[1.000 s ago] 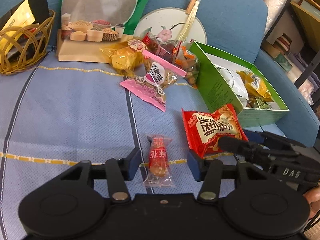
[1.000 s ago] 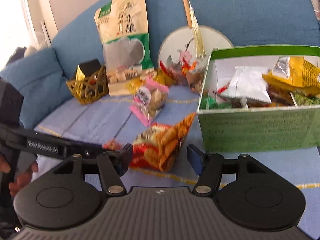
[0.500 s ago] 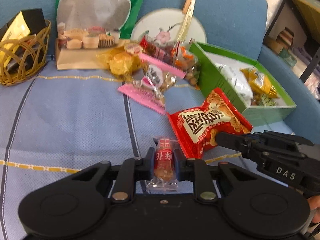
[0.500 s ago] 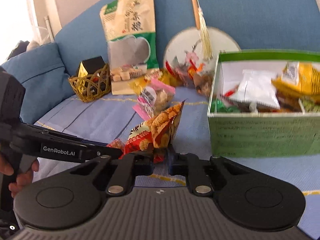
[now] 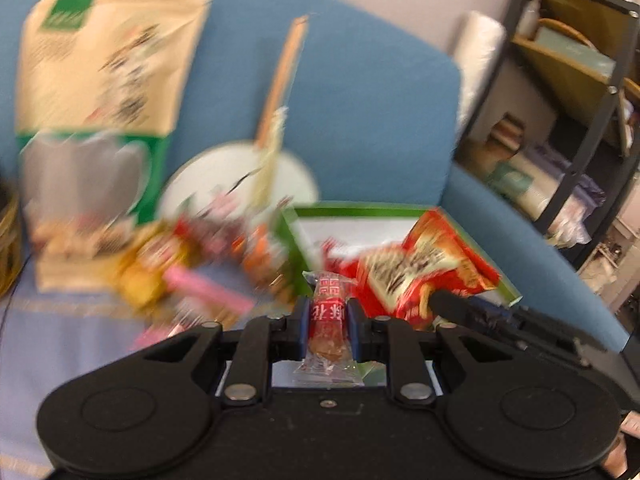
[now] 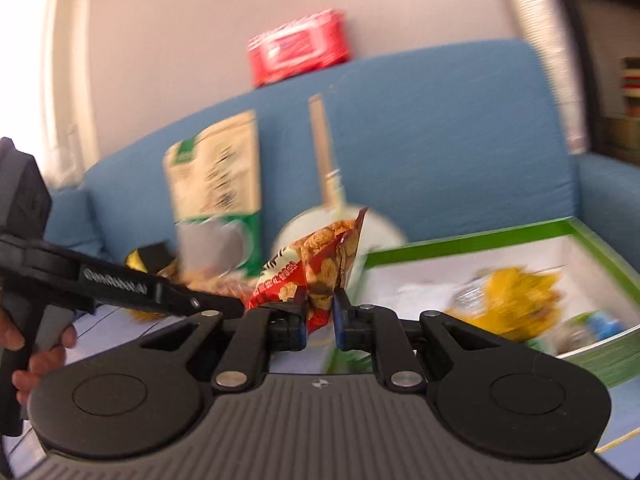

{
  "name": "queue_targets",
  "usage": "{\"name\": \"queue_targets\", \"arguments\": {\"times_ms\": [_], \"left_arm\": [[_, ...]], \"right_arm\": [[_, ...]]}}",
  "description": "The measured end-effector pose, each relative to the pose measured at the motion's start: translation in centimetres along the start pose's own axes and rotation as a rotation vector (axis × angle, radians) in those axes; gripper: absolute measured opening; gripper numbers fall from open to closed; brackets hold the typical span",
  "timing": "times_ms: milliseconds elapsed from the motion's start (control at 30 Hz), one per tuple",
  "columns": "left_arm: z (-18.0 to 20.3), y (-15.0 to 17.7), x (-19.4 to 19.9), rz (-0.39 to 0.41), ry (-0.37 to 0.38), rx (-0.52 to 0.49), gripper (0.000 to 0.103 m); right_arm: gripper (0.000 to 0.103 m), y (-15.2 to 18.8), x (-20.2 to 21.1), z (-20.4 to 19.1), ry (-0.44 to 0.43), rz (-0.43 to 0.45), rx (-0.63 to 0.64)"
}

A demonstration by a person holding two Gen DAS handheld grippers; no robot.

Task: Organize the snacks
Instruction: 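Carry both snacks over the green box and open both tools to drop them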

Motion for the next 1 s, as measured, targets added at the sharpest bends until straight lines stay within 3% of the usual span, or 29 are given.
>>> {"name": "queue_targets", "arguments": {"times_ms": [233,267,300,433,533,567,633,767,833,933,1000], "left_arm": [[4.6,-2.6,-4.4,0.000,0.040,-0.035,0.032],[5.2,-2.7,-5.0,-0.005,0.043,-0.044,0.032],[5.8,-2.6,-5.7,-0.015,0.044,-0.053,0.032],[7.3,-2.2,-7.9,-0.048,0.050,-0.071,0.032],[7.7,-1.7,-8.9,-0.071,0.049,-0.079,0.032],[7.7,-1.6,-8.9,-0.070,0.051,-0.083,0.032],[7.6,-1.5,-8.8,-0.066,0.044,-0.096,0.032],[6.8,-1.3,-8.9,-0.077,0.028,-0.087,0.032],[6.4,-1.2,-8.9,-0.081,0.020,-0.080,0.032],[6.0,-0.9,-8.9,-0.091,0.016,-0.076,0.032],[6.0,-0.8,-9.1,-0.096,0.016,-0.075,0.032]], "right_arm": [[0.016,-1.9,1.6,6.8,0.195,0.084,-0.076],[0.013,-2.0,1.9,7.9,0.219,0.091,-0.090],[0.000,-2.0,1.8,8.9,0.242,0.095,-0.102],[0.000,-1.7,2.2,11.7,0.323,0.097,-0.140],[0.000,-1.4,2.1,12.6,0.319,0.079,-0.174],[0.003,-1.4,2.1,12.3,0.305,0.077,-0.164],[0.033,-1.2,2.1,11.1,0.295,0.073,-0.119],[0.061,-0.1,1.0,8.2,0.238,-0.005,-0.012],[0.084,0.9,0.0,7.3,0.271,-0.071,0.079],[0.100,1.5,-1.2,7.6,0.400,-0.127,0.208],[0.096,1.4,-1.5,8.4,0.417,-0.112,0.201]]}}
Point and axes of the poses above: each gripper's, at about its wrist camera, not at the fingertips, and x roughly against the way its jaws point, z to its right, y to its underside, the point moved 7 cm from there along -x, roughly the way its jaws point, and after that the axes turned 6 degrees about -y, right-handed, at the moved point
